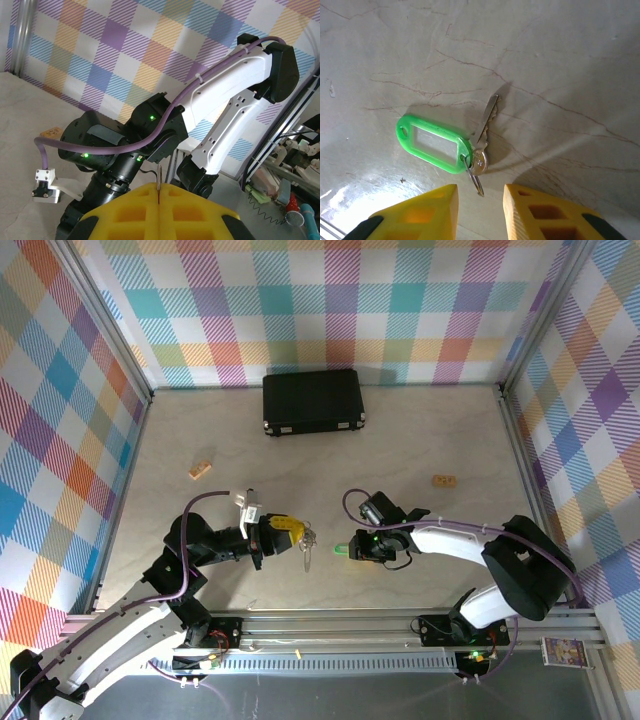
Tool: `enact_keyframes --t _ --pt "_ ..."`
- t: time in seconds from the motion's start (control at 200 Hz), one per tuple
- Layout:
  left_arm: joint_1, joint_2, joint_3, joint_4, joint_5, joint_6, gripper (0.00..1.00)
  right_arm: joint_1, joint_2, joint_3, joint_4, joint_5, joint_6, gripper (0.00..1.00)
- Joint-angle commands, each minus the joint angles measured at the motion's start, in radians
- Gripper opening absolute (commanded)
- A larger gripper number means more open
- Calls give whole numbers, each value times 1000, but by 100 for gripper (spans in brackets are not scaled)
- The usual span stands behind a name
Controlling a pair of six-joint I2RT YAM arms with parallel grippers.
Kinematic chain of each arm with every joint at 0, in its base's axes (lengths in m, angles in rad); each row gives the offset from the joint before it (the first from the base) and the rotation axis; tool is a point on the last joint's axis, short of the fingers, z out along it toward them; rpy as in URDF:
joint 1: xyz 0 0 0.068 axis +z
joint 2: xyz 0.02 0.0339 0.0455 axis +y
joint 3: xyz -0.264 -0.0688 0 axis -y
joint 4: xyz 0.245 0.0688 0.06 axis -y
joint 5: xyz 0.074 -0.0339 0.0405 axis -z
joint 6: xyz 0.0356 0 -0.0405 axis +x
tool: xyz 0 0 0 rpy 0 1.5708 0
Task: Put the keys on the keyring
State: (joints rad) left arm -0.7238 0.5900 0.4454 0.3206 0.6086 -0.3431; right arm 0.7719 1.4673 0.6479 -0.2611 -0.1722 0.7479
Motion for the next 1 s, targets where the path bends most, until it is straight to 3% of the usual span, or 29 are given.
enact_keyframes --t 0.0,0.36,0.585,0.995 --pt "15 -1 -7 65 11 -12 0 1 40 -5 67 38 -11 28" --pt "18 7 -16 68 10 -15 0 2 77 17 89 24 -36 15" --pt "20 10 -17 73 13 -13 0 3 50 40 14 34 -78 5" --pt "22 -34 -29 -7 -55 18 0 4 116 223 -475 40 -208 0"
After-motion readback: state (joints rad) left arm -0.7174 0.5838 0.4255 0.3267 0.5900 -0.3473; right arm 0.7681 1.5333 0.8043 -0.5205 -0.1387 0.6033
